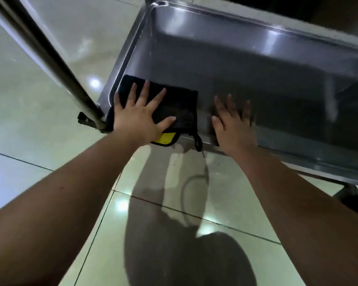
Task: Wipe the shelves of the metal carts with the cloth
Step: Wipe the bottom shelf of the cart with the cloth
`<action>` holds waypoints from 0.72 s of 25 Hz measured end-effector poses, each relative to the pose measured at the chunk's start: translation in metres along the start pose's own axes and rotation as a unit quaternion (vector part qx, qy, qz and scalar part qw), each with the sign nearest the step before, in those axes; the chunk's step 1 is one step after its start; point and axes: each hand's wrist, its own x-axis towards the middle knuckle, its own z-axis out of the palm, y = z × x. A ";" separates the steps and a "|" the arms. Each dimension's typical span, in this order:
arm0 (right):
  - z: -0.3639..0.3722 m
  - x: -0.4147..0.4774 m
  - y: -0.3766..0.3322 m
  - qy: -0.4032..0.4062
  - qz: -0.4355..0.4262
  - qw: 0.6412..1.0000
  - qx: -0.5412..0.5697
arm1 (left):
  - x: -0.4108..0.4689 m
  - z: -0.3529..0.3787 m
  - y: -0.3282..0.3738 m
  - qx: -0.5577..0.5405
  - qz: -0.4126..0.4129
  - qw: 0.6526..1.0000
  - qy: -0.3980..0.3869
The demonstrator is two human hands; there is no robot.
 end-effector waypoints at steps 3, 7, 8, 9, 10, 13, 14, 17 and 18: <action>0.011 0.001 -0.012 -0.020 0.010 0.996 -0.082 | -0.006 0.004 -0.013 0.009 -0.011 1.000 -0.001; 0.014 0.000 -0.011 -0.013 0.020 0.996 -0.090 | 0.035 -0.003 -0.001 -0.002 -0.014 1.000 -0.012; 0.014 0.000 -0.012 -0.012 0.020 0.995 -0.094 | 0.053 -0.008 -0.001 0.002 -0.004 1.000 -0.013; 0.013 0.000 -0.013 -0.012 0.022 0.995 -0.100 | 0.073 -0.012 -0.001 0.003 0.009 1.000 -0.011; 0.013 0.000 -0.013 -0.008 0.023 0.994 -0.104 | 0.094 -0.016 -0.001 0.002 0.023 1.000 -0.004; 0.011 0.001 -0.014 0.001 0.026 0.994 -0.102 | 0.147 -0.029 0.000 0.001 0.043 0.999 0.004; 0.011 0.001 -0.014 0.002 0.024 0.995 -0.099 | 0.158 -0.032 -0.001 -0.004 0.035 0.999 -0.005; 0.010 0.000 -0.013 0.003 0.030 0.996 -0.087 | 0.165 -0.041 0.001 -0.008 0.022 1.000 -0.021; 0.011 0.000 -0.013 -0.001 0.033 0.996 -0.082 | 0.155 -0.042 -0.002 -0.008 0.027 0.999 -0.024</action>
